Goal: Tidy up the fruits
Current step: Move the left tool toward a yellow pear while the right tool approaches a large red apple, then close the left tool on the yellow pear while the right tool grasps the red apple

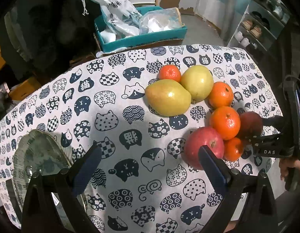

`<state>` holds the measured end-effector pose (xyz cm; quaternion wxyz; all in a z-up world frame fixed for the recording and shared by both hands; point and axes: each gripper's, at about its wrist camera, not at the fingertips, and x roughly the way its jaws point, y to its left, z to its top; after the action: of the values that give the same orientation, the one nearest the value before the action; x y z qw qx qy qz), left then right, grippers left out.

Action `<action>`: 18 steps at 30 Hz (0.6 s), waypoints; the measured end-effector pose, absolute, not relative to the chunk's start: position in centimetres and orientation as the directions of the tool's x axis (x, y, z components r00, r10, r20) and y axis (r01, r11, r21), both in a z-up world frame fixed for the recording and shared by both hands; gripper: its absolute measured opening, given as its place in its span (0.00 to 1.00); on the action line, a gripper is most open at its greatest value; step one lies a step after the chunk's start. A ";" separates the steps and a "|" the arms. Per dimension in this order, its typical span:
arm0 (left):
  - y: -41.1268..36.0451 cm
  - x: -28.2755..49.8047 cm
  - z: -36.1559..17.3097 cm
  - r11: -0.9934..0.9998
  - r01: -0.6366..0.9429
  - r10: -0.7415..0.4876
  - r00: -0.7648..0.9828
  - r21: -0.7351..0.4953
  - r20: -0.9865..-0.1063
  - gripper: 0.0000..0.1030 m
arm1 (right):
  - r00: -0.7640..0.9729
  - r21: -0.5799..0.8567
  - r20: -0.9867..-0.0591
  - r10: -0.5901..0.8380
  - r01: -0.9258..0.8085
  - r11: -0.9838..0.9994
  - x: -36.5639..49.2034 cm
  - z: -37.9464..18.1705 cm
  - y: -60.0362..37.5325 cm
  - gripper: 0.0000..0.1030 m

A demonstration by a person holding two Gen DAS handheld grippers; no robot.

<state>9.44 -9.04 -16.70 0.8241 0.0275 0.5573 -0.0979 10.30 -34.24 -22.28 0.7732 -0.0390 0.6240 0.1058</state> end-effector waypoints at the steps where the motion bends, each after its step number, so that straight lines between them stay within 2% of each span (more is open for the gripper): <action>1: -9.2 9.7 -16.9 0.979 0.192 -0.133 0.355 -0.067 -0.925 0.98 | 0.194 0.081 -0.973 0.124 -0.216 0.973 10.4 -22.5 -34.2 0.74; 9: -9.7 11.9 -18.0 0.980 0.182 -0.139 0.344 -0.079 -0.929 0.98 | 0.223 0.078 -0.966 0.129 -0.224 0.971 10.4 -22.9 -34.4 0.72; 18: -11.4 14.8 -19.1 0.979 0.178 -0.151 0.327 -0.096 -0.933 0.98 | 0.338 0.097 -0.930 0.144 -0.152 0.984 11.9 -20.0 -37.5 0.72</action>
<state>14.83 -11.37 -19.11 0.8145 0.0119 0.5712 -0.1010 11.88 -37.50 -19.97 0.8179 -0.0034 0.5682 0.0904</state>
